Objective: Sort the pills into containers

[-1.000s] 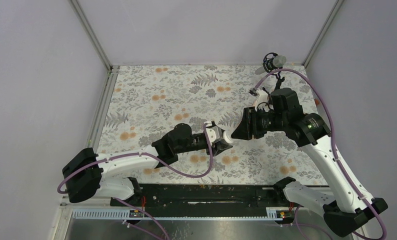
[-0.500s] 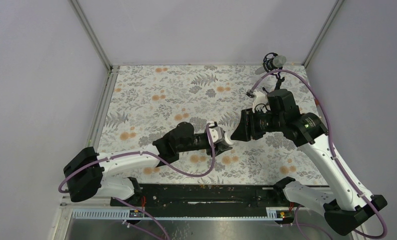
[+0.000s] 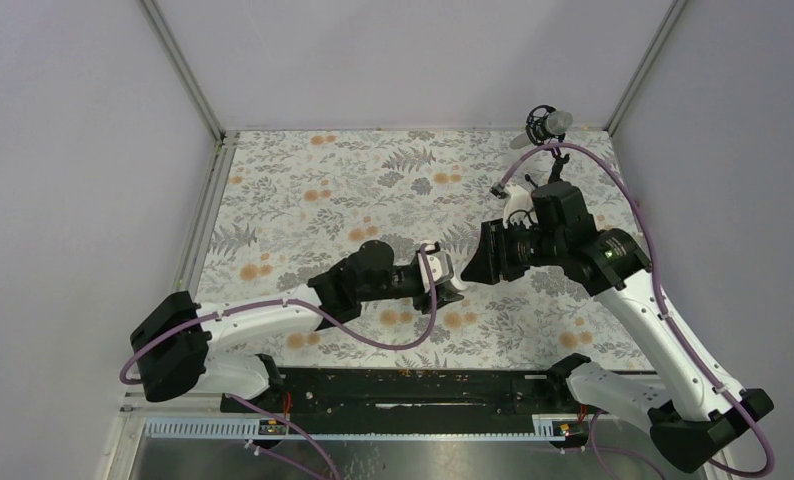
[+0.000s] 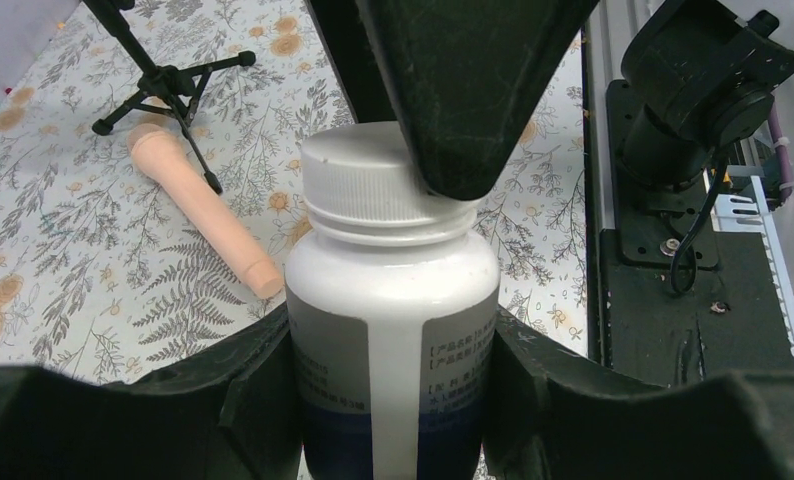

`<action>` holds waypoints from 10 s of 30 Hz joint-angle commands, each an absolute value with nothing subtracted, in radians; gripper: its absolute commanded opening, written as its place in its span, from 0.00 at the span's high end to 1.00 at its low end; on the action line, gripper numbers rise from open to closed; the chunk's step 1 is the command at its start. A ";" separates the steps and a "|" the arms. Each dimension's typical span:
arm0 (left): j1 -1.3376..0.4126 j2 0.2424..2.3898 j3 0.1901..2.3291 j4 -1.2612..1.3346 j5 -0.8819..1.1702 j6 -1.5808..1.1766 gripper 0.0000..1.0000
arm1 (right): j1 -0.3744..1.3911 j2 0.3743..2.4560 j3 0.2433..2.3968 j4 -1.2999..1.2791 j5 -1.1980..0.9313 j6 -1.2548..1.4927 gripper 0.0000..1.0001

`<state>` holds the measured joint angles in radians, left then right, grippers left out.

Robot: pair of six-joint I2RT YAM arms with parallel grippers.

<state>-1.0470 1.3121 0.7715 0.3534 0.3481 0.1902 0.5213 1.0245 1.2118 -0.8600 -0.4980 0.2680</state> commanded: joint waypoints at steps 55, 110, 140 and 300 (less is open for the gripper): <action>-1.055 1.377 0.714 0.885 0.368 -0.108 1.00 | 0.540 0.963 1.138 -0.728 -0.372 0.305 0.55; -1.049 1.349 0.706 0.812 0.438 -0.017 1.00 | 0.540 1.034 1.244 -0.855 -0.503 0.138 0.45; -1.049 1.348 0.689 0.750 0.370 -0.011 1.00 | 0.563 0.916 1.224 -0.760 -0.457 0.234 0.04; -1.043 1.303 0.790 0.479 0.691 0.046 1.00 | 0.551 0.874 1.144 -0.857 -0.566 0.122 0.27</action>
<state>-1.0416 1.3411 0.7586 0.4351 0.6842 0.0299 0.5518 0.8783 1.1297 -0.8593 -0.5240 0.1360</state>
